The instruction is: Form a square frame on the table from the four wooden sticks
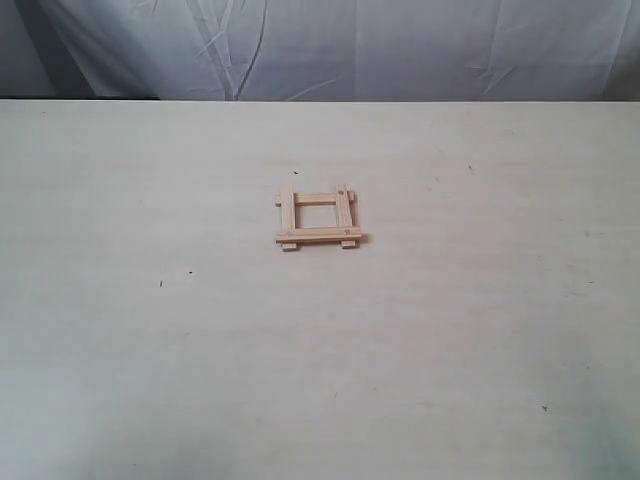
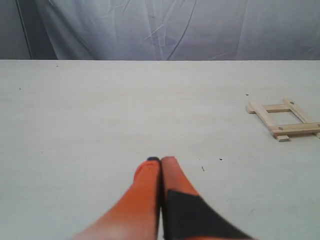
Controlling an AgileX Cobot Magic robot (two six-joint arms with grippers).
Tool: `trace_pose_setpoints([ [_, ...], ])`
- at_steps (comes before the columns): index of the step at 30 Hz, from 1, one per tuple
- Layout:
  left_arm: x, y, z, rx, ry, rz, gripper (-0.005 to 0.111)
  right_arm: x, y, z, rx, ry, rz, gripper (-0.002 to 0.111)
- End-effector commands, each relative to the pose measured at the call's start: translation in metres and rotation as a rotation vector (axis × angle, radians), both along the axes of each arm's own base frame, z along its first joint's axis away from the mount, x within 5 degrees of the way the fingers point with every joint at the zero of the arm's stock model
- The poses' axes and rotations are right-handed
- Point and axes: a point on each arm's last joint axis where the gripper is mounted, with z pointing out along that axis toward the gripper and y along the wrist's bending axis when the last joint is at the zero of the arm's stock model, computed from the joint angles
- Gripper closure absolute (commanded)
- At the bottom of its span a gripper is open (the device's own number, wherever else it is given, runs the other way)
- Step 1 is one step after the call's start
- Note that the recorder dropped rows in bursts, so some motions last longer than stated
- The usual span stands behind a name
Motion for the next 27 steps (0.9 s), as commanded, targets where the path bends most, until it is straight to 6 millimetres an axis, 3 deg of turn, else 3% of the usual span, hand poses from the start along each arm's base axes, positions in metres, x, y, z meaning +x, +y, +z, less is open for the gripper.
trace_pose_setpoints([
  [1, 0.0, 0.0008, -0.0003, 0.023, -0.012, 0.004, 0.107, -0.0001, 0.0, 0.0005, -0.001, -0.012, 0.001, 0.108],
  [6, -0.0002, 0.0055, -0.0005, 0.025, -0.008, 0.088, 0.107, 0.0, 0.0, 0.0008, -0.001, -0.016, 0.0, 0.108],
  [27, -0.0002, 0.0054, -0.0005, 0.025, -0.008, 0.087, 0.107, 0.0, 0.0, 0.0005, -0.001, -0.012, 0.001, 0.108],
])
